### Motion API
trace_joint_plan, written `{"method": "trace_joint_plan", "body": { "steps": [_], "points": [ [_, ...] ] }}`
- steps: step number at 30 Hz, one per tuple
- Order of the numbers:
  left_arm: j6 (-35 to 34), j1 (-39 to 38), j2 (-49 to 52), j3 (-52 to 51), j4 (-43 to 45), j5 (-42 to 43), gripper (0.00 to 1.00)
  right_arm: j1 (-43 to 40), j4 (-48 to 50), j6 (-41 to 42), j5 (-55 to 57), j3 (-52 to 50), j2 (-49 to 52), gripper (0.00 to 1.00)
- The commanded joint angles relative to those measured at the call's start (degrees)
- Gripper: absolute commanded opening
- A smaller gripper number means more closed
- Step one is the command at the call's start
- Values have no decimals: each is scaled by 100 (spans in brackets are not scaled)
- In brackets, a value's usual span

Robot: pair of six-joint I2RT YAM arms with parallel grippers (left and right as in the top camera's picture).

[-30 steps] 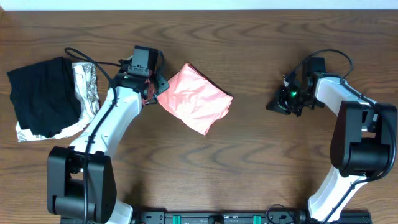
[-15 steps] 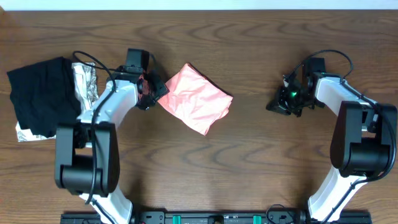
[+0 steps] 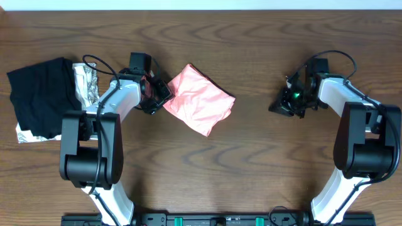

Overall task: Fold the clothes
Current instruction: 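Grasp the pink bundle's left edge with the left gripper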

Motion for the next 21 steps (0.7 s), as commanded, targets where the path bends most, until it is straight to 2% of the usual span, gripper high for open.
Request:
{"method": "trace_joint_plan", "body": {
  "steps": [1,11,14,16,18,20,21],
  "points": [
    [55,4,400,-50,-48,59,58,-11,-76,-72,765,-162,190,7],
    [57,4,479,-50,439,59,56,-11,-98,-70,763,-162,190,7],
    [57,4,479,-50,485,61,43,-11,-98,-70,763,-162,190,7],
    [57,4,479,-50,485,59,38,-11,-96,-72,763,-162,190,7],
    [57,4,479,-50,485,59,26,-11,-98,-72,763,-162,190,7],
    [59,4,479,-50,485,59,19,-11,-98,-72,763,-162,190,7],
    [61,4,476,-50,483,57,9,-11,-98,-70,763,-162,190,7]
  ]
}}
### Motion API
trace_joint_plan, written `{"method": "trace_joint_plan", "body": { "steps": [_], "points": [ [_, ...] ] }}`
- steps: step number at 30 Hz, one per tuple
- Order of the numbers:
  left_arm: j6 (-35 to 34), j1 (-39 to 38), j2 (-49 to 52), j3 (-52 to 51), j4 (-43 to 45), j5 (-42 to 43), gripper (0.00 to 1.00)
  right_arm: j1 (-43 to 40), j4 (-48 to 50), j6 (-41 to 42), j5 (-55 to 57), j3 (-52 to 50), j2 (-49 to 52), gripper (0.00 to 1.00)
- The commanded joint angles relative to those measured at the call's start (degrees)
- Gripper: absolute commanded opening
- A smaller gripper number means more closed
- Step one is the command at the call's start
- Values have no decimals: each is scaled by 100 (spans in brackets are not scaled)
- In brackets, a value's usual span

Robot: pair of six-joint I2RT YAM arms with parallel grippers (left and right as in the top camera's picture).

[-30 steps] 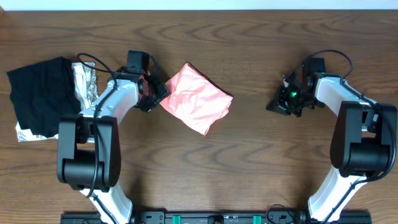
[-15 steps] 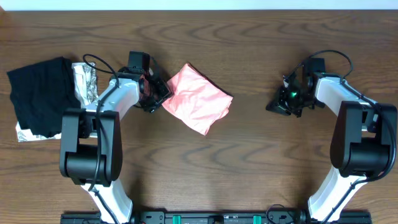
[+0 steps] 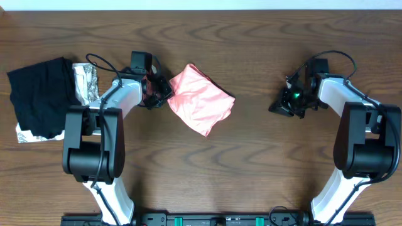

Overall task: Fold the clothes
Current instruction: 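Grasp the pink bundle's left edge with the left gripper, then carry the pink bundle left and lay it on the black stack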

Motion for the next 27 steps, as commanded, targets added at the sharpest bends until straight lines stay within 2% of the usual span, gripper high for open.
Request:
{"method": "trace_joint_plan", "body": {
  "steps": [1,3,6,10,15,19,27],
  "points": [
    [114,4,221,-107,-85,-203,6,-11,-68,-72,761,-162,190,7],
    [251,7,192,-105,-90,-286,6,-11,-68,-72,761,-162,190,7],
    [461,11,0,-105,-170,-837,6,-11,-70,-72,761,-162,190,7],
    [885,11,-529,-90,-170,-1537,6,-11,-83,-72,761,-162,190,7],
    [1084,48,-1185,-83,-157,-2387,6,-11,-103,-72,761,-162,190,7],
    [1161,138,-1445,-83,-195,-2809,6,-11,-133,-72,761,-162,190,7],
    [1860,470,-1825,-50,-212,-3759,6,-11,-192,-72,761,-162,190,6]
  ]
}}
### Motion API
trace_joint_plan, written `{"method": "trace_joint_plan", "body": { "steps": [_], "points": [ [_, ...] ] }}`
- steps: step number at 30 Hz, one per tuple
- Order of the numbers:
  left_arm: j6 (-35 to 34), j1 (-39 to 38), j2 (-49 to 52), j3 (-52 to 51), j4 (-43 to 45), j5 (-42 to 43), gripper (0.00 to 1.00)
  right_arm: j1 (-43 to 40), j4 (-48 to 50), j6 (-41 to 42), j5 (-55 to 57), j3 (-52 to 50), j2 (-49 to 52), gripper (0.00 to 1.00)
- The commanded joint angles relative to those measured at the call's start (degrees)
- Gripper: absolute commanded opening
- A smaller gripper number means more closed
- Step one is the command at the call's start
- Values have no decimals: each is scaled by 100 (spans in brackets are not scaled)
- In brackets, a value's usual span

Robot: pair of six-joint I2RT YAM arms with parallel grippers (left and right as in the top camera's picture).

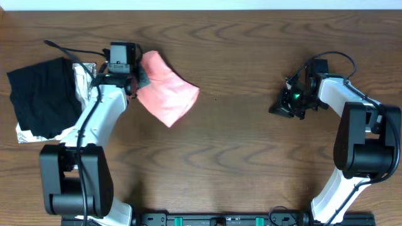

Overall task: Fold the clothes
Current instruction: 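Carry the pink bundle left and lay it on the black stack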

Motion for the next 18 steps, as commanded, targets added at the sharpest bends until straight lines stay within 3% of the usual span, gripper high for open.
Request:
{"method": "trace_joint_plan", "body": {
  "steps": [1,14,18],
  "points": [
    [542,188,-291,44,-31,-802,6,-11,-72,-70,763,-162,190,7],
    [916,1005,-671,328,15,-1067,6,-11,-74,-70,763,-162,190,7],
    [1390,1141,-813,417,140,-1067,6,-11,-74,-70,763,-162,190,7]
  ]
}}
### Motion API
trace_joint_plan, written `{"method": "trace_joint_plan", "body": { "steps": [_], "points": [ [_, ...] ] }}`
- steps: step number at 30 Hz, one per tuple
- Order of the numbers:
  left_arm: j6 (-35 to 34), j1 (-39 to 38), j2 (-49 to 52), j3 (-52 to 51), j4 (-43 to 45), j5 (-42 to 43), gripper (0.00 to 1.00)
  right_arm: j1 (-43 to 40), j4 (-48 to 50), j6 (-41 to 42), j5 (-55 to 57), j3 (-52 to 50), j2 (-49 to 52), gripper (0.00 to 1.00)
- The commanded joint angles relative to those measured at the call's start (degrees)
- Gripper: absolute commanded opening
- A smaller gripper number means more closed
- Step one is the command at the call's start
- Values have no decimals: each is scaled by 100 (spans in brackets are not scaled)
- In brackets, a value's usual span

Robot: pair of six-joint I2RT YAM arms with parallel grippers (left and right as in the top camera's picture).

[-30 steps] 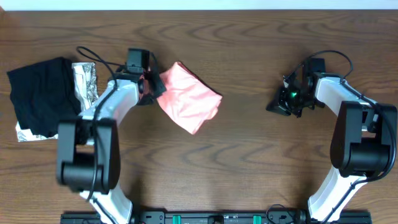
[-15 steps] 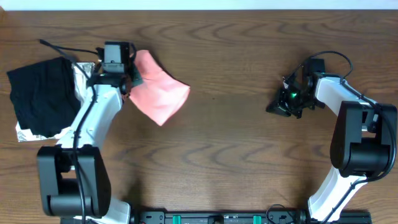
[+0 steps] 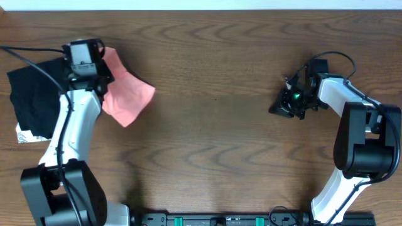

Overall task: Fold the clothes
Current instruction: 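Carry the pink bundle left and lay it on the black stack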

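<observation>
The folded pink cloth (image 3: 125,94) hangs from my left gripper (image 3: 100,72), which is shut on its upper left edge at the far left of the table. A folded black garment (image 3: 34,94) lies just left of it, partly under my left arm, on top of a silvery cloth (image 3: 24,135) whose corner shows at the bottom. My right gripper (image 3: 282,107) rests on the right side of the table, away from all the clothes; its fingers are too small and dark to read.
The brown wooden table (image 3: 213,150) runs to the frame's edges. Both arm bases (image 3: 207,220) stand at the near edge. A cable (image 3: 25,53) from the left arm trails over the black garment.
My left gripper has moved further left with the pink cloth, now beside and partly over the black pile. The right arm has not moved.
My left gripper sat at the left edge of the pink cloth in the table's middle, then closed on that edge. Later it held the cloth shifted left, near the silvery cloth, and now at the black pile. The right arm stayed put.
</observation>
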Motion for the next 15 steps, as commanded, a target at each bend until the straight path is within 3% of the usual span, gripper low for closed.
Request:
{"method": "trace_joint_plan", "body": {
  "steps": [1,15],
  "points": [
    [575,79,-326,341,160,-181,6,-11,-72,-70,765,-162,190,7],
    [807,621,-525,1202,293,-179,6,-11,-96,-70,767,-162,190,8]
  ]
}}
